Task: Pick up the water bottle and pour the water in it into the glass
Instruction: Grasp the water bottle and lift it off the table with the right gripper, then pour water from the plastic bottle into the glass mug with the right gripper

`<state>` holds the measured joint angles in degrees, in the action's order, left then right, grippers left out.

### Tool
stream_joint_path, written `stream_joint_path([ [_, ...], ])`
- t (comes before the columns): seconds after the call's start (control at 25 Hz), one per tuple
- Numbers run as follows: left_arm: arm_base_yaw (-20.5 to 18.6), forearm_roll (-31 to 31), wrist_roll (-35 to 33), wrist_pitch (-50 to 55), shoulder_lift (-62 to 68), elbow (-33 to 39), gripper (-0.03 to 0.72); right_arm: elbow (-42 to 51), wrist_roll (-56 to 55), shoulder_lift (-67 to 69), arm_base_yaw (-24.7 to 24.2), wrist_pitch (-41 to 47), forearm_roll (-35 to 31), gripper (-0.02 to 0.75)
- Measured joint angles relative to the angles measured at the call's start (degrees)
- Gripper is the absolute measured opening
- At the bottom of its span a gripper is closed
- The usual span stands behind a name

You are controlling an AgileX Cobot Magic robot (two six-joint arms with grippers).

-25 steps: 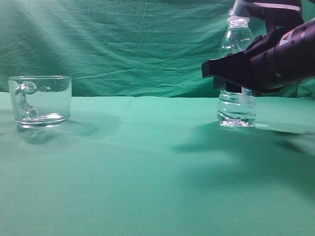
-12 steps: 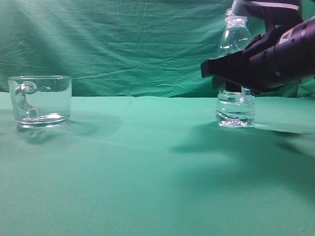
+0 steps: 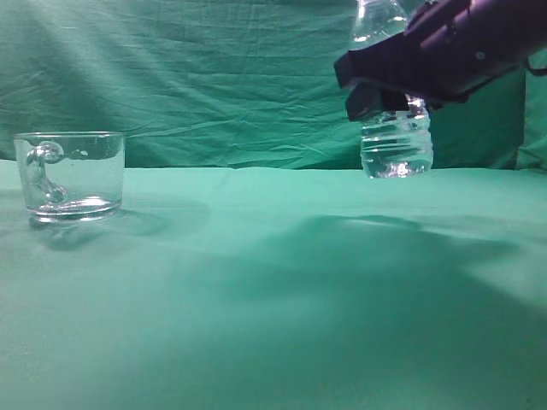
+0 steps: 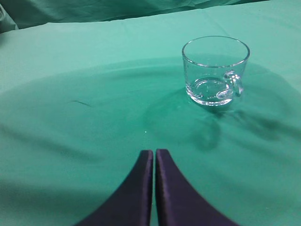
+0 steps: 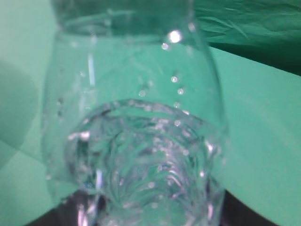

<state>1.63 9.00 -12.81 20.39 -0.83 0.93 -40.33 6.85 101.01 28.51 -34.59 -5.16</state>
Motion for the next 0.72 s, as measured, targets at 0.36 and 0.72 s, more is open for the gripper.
stream_joint_path([
  [0.36, 0.00, 0.00, 0.00, 0.00, 0.00, 0.00, 0.000, -19.31, 2.85, -1.45, 1.76, 31.95, 11.32, 0.306],
  [0.72, 0.00, 0.00, 0.00, 0.00, 0.00, 0.00, 0.000, -35.00, 6.66, 6.06, 9.48, 42.62, 18.93, 0.306],
])
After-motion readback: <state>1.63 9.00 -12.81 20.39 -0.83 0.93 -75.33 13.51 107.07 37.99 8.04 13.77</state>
